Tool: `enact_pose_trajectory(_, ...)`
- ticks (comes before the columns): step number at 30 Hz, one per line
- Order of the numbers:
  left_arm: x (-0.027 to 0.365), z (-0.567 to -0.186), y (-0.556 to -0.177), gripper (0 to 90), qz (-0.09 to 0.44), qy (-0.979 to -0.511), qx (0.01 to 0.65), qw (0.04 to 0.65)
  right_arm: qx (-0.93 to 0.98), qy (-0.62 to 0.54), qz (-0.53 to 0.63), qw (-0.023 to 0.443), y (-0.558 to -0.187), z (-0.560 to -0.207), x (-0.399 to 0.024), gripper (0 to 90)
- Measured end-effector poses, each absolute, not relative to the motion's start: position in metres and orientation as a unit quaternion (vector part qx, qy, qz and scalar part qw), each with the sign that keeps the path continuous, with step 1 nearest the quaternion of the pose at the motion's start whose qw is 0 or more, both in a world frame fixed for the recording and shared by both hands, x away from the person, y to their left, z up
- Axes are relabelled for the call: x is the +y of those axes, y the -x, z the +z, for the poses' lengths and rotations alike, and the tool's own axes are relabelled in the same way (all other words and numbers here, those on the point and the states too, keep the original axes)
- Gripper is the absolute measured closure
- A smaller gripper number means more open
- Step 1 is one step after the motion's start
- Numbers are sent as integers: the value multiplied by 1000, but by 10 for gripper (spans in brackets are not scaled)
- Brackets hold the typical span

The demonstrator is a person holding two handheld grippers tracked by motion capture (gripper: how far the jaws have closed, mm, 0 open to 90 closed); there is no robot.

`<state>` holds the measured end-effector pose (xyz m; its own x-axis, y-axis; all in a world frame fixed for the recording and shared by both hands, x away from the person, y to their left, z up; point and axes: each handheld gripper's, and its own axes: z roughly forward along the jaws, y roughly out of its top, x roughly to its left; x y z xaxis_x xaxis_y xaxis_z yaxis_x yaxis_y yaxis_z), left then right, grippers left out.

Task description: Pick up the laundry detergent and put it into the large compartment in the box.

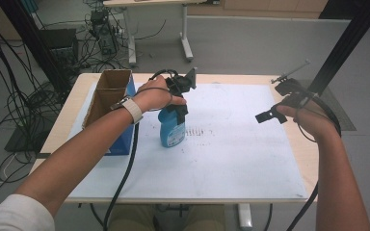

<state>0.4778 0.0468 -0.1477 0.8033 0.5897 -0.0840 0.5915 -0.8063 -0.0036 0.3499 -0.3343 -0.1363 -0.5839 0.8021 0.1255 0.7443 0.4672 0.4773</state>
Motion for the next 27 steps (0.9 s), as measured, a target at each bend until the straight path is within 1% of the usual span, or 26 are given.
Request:
enact_pose_trajectory(9, 44, -158, -476, 155, -41, -949, 312, 4, 854, -453, 247, 57, -350, -138, -334, 93)
enact_pose_trajectory(13, 44, -160, -476, 195, -40, -948, 315, 4, 855, -453, 246, 56, -351, -139, -333, 93)
enact_pose_trajectory(15, 44, -160, -476, 197, -38, -948, 315, 6, 855, -453, 246, 56, -351, -139, -333, 93)
enact_pose_trajectory(20, 44, -160, -476, 265, -37, -949, 314, 6, 854, -454, 249, 56, -350, -140, -335, 93)
enact_pose_trajectory(25, 44, -160, -476, 292, -36, -948, 315, 7, 853, -455, 249, 56, -349, -140, -336, 93)
enact_pose_trajectory(27, 45, -160, -475, 329, -34, -948, 317, 10, 853, -455, 249, 55, -349, -141, -336, 93)
